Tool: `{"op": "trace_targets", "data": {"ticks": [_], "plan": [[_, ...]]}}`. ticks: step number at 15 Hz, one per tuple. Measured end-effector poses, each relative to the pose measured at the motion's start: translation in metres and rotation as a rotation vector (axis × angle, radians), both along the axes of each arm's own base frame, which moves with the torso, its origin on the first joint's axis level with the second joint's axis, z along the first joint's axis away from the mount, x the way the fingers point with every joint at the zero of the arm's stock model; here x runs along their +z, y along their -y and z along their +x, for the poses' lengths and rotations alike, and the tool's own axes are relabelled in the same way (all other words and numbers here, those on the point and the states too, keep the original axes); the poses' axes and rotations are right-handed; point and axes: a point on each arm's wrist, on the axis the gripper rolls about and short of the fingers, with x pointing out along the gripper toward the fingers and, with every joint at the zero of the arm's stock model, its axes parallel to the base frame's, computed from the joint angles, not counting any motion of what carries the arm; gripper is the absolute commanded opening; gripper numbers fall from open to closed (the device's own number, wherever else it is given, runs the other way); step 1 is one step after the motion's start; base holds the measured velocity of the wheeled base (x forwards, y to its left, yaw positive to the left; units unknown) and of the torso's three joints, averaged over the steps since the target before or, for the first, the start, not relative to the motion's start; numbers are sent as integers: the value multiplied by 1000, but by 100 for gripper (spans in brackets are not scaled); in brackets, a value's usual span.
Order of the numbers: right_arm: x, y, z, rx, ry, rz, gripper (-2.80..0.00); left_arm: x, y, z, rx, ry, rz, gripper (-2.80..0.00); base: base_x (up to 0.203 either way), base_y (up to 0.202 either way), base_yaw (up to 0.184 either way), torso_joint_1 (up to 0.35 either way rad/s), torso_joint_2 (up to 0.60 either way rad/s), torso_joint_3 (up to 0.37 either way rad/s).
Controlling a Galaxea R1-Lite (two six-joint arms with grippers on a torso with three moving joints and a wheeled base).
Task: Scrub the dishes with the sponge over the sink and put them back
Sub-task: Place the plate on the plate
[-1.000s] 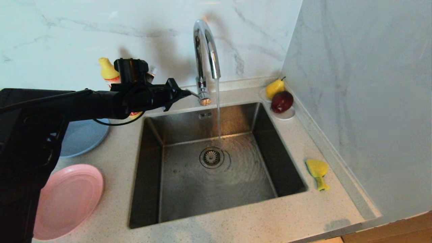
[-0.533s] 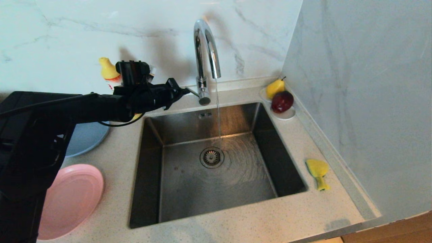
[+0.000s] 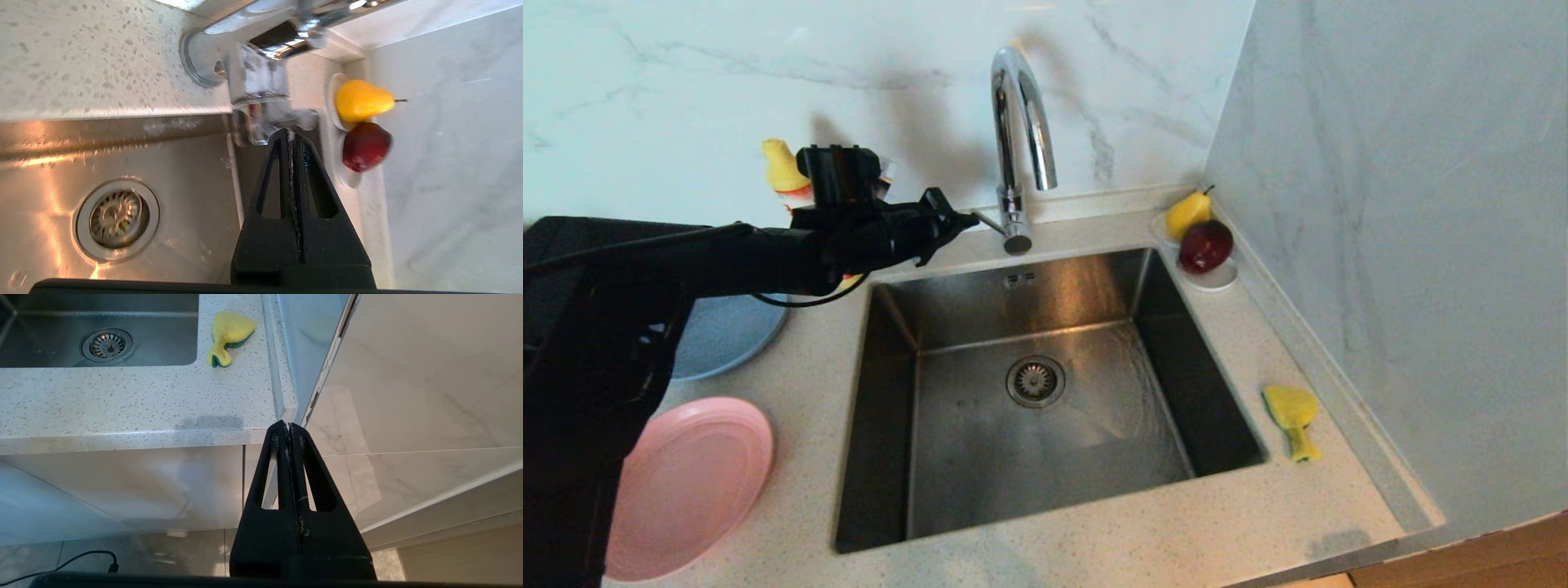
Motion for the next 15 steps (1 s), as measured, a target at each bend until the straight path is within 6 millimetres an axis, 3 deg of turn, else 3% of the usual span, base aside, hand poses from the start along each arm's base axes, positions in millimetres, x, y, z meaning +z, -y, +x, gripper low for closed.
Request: {"op": "trace_targets", "data": {"ticks": [3,5,7,10,15], "plan": [[0,0,0,0,0,0,-280,31,-5,-34,-2,24,1,-280,0,0,0,0,0,0],[0,0,0,0,-1,0,-280,61,-12,-70,-1,69,18,-280,0,0,0,0,0,0],[0,0,0,0,0,0,-280,87,-20,-118,5,125,84,-280,0,0,0,0,0,0],[0,0,0,0,-1,0,-280,111,-35,-193,118,224,265,-280,0,0,0,0,0,0],[0,0,0,0,-1,0,-280,145,-65,-313,579,359,629,-280,0,0,0,0,0,0]]}}
